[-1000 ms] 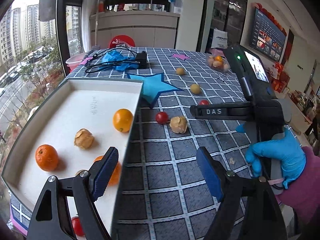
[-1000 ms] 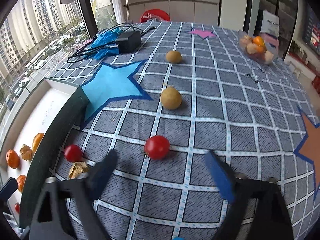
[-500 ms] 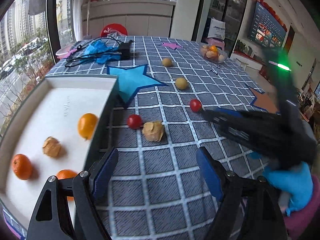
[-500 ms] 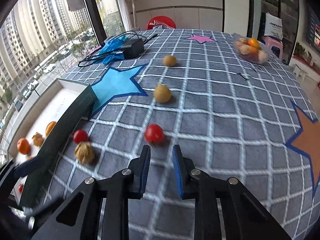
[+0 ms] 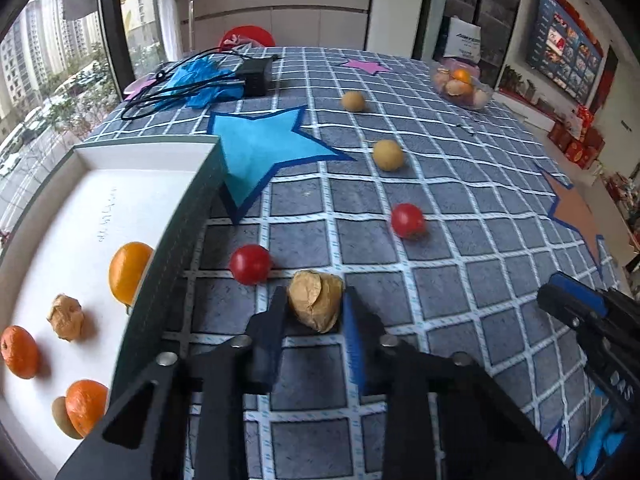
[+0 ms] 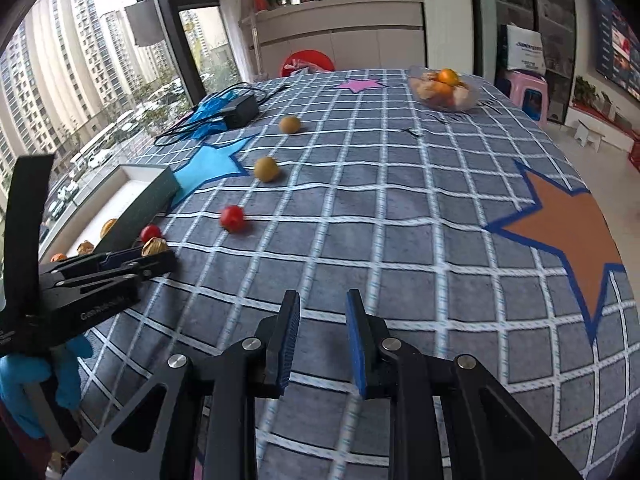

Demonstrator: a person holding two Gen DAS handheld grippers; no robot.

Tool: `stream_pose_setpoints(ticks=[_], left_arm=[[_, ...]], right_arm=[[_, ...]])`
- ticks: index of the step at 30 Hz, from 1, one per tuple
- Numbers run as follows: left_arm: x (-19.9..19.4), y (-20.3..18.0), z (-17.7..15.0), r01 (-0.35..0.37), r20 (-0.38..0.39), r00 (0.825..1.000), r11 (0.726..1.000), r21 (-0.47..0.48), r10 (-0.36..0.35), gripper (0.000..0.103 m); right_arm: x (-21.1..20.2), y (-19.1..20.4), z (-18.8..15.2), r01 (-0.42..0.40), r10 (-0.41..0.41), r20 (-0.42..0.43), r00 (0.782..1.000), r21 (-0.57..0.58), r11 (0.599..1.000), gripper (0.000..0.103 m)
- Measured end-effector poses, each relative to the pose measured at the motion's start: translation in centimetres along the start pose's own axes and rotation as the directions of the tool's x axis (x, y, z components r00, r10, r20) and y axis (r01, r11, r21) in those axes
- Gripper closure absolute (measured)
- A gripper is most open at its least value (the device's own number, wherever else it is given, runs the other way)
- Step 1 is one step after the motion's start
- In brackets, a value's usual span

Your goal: Organize fruits

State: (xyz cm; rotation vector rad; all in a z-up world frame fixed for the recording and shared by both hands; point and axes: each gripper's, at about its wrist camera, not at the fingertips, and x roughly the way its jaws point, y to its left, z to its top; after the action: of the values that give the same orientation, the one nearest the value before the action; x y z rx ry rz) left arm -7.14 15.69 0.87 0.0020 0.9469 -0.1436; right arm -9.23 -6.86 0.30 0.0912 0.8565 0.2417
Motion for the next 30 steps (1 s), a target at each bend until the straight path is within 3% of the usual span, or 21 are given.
stream_pose_setpoints(ticks=[5,6,7,8,9,16,30], left_arm=[[-1.8,-0.5,-2.4,0.000,0.029,1.000,1.000,0.024,-0.001,0.073],[-2.1,-0.5,-2.9,0.003,0.036,0.999,1.000,0.024,-0.004,0.063],[-2.3,-0.5,-3.1,0.010,0.039,0.999,1.000,0.024,-0.011,0.046],[-2.3,-0.5,-3.4,0.023,0.042,0.999,0.999,0.027,-0.024,0.038],[-2.4,-0.6,-3.4,0.028,0.045,0.999,0.999,0.027,-0.029,0.029],[-1.6,-1.8,-3.3,-0.009,0.058,0.998,0.997,0.080,0.004,0.020],[-1.8,-1.9,-3.7,-0.003,0.074,0.997,0.997,0.075,-0.003,0.020]], right_arm=[[0.2,-1.7,-0.9,-0.008,0.008,0.004,1.000,0.044,0.999,0.074],[0.0,-1.6,-0.9,-0.015,0.014,0.011,1.000,0.045,0.999,0.056],[0.0,-1.4,-1.0,-0.012,0.011,0.016,1.000,0.040,0.999,0.018],[0.0,-1.3,-1.0,0.003,-0.003,0.013,1.000,0.035,0.999,0.003],[0.0,-1.2,-0.9,0.013,-0.013,0.020,1.000,0.033,0.999,0.000],[0.4,-1.9,-1.0,0.000,0.000,-0.001,1.000,0.055,0.999,0.000],[0.0,-2.4,-1.1,-0.027,0.025,0.021,0.999,0.078,0.997,0.000]])
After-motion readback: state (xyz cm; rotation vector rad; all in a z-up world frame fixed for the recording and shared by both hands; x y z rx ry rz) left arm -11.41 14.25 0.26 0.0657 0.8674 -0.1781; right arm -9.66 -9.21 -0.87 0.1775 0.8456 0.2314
